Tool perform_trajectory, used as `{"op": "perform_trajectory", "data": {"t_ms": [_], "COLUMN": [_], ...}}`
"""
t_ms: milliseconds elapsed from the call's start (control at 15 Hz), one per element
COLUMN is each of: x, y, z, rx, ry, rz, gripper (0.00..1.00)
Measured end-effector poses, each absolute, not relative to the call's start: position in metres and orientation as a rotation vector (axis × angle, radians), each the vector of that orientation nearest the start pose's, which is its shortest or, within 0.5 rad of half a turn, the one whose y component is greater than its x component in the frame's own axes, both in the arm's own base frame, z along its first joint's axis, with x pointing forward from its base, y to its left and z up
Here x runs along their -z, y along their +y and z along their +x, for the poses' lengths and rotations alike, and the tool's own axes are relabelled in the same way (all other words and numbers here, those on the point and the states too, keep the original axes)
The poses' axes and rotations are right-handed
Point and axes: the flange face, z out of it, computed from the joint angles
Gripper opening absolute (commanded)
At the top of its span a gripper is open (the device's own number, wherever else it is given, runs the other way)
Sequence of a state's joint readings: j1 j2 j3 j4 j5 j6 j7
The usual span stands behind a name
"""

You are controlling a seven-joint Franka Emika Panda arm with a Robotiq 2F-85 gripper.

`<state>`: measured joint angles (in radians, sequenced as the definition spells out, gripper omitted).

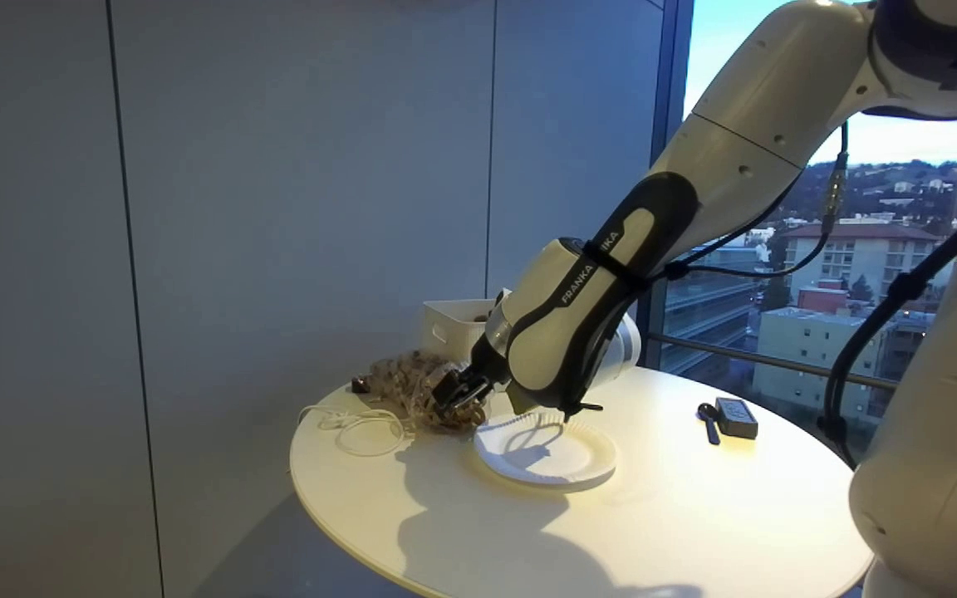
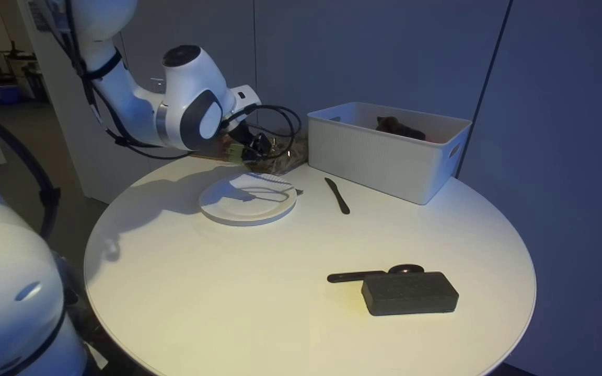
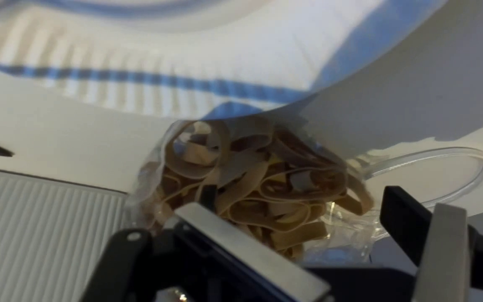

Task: Move the white plate backwards then put some rubber bands on the plate.

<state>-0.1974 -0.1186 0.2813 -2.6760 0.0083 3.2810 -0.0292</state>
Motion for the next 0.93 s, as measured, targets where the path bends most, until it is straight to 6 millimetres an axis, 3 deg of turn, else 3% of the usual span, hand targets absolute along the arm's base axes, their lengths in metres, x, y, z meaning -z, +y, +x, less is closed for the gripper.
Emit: {"op": "perform_trajectory", "data": {"t_ms": [333, 933], "x": [-0.361, -0.346], "y": [0.018, 0.021], "z": [0.469, 0.490], "rx": [1.132, 1.071], "ry": [-0.164, -0.184], "rz": [-2.971, -2.969], "gripper": [1.00, 1.00]}}
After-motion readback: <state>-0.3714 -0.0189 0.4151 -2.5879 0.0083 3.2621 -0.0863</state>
